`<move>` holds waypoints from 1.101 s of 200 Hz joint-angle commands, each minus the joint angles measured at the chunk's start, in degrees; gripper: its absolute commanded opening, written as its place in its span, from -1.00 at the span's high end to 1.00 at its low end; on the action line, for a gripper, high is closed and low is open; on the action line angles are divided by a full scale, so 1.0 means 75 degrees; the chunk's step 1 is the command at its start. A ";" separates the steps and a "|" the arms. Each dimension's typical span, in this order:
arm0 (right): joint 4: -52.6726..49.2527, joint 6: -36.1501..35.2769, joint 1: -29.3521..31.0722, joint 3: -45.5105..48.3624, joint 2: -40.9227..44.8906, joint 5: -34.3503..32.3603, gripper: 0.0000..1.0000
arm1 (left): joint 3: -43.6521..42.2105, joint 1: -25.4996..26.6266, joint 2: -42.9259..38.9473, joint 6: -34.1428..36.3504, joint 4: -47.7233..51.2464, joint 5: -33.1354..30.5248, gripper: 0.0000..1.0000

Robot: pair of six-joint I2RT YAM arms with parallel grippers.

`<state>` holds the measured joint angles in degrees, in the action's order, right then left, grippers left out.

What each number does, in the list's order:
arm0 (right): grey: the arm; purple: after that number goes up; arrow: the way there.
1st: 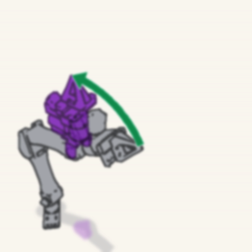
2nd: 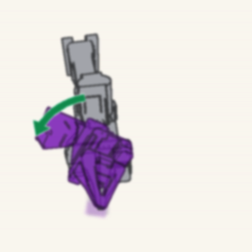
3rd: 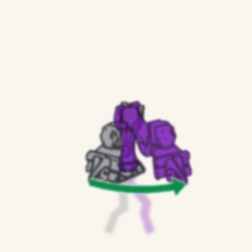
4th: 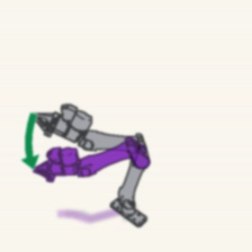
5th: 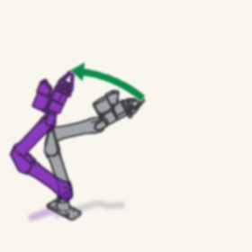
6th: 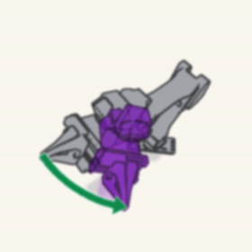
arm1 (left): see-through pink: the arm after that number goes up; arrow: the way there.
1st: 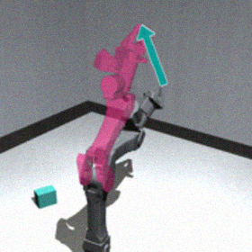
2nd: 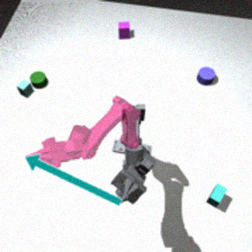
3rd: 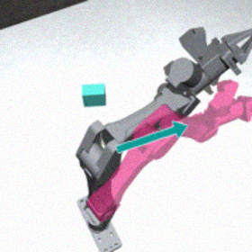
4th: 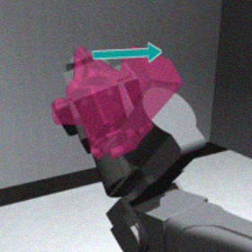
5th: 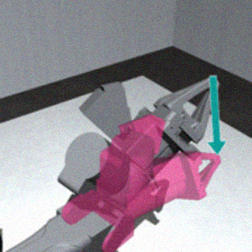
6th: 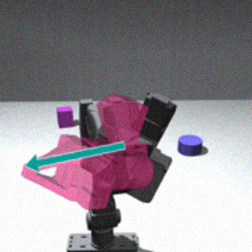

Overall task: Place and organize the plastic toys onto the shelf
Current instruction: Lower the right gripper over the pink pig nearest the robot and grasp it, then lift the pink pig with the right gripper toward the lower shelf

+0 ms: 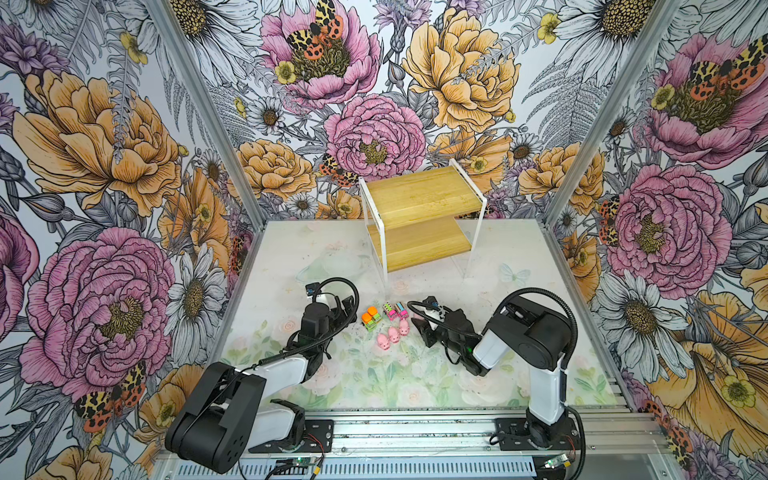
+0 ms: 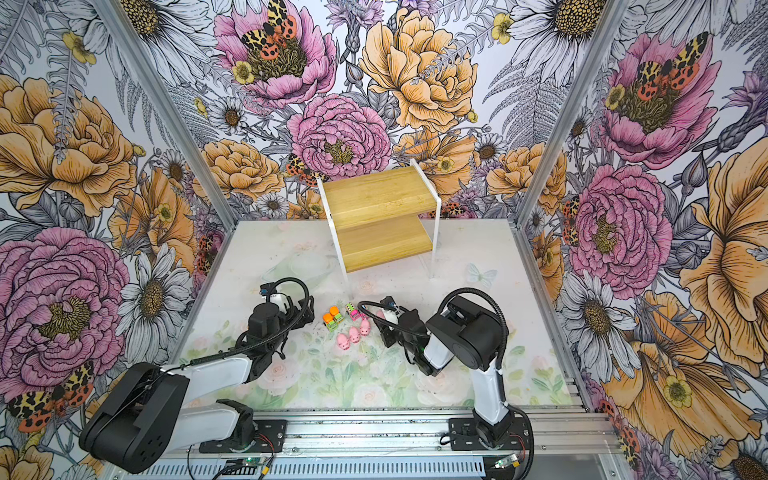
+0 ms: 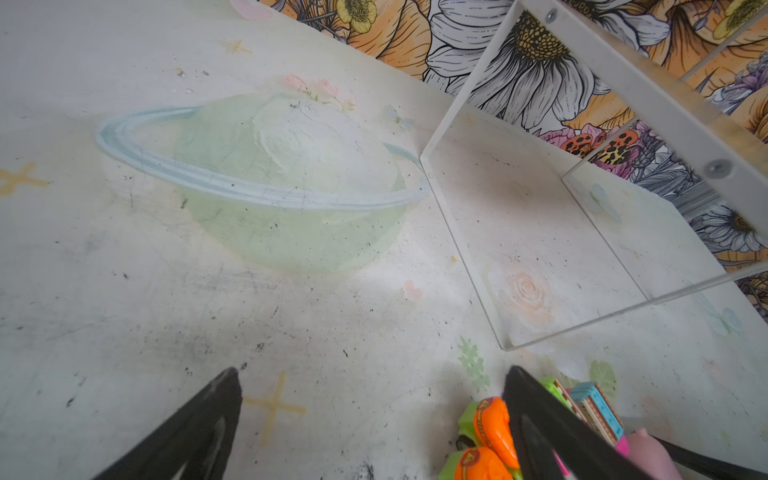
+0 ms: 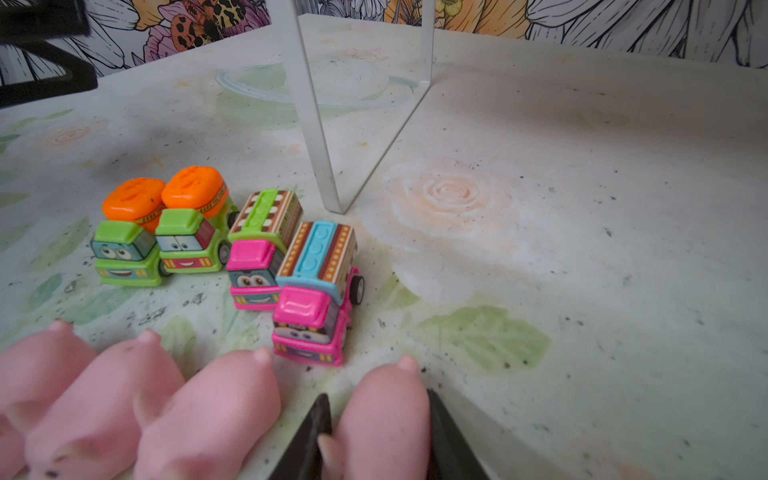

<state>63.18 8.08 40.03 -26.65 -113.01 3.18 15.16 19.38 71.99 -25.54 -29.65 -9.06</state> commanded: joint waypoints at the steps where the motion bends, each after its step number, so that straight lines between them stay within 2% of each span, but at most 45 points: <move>1: -0.0217 0.0118 -0.0070 0.0134 0.0372 0.0351 0.31 | 0.0102 0.0005 -0.0158 0.0119 0.0125 -0.0081 -0.98; 34: -0.0463 0.0378 -0.0332 0.0281 0.1017 0.0915 0.33 | 0.0112 -0.0005 -0.0314 0.0162 0.0305 -0.0059 -0.98; 65: -0.1443 0.0405 -0.0735 0.0292 0.2385 0.1518 0.33 | 0.0180 -0.0082 -0.0452 0.0193 0.0531 0.0105 -0.98; 84: -0.2994 0.0163 -0.1012 -0.0100 0.3692 0.1896 0.33 | 0.0313 -0.0145 -0.0555 0.0300 0.0777 0.0312 -0.98; 106: -0.5774 -0.0560 -0.1266 -0.1227 0.5004 0.2014 0.31 | 0.0383 -0.0192 -0.0676 0.0370 0.0928 0.0429 -0.98; 128: -0.7035 -0.0778 -0.1681 -0.2138 0.5623 0.2350 0.31 | 0.0318 -0.0248 -0.0800 0.0348 0.0930 0.0434 -0.97; 163: -0.8109 -0.0881 -0.2254 -0.3350 0.5556 0.2502 0.29 | 0.0229 -0.0321 -0.1011 0.0370 0.1032 0.0482 -0.97; 220: -0.7581 -0.0767 -0.3059 -0.3925 0.4275 0.2561 0.29 | 0.0101 -0.0552 -0.1284 0.0377 0.1137 0.0563 -0.98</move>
<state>6.61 2.44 18.68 -54.54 -77.52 21.21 16.82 16.27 63.16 -23.62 -21.78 -6.28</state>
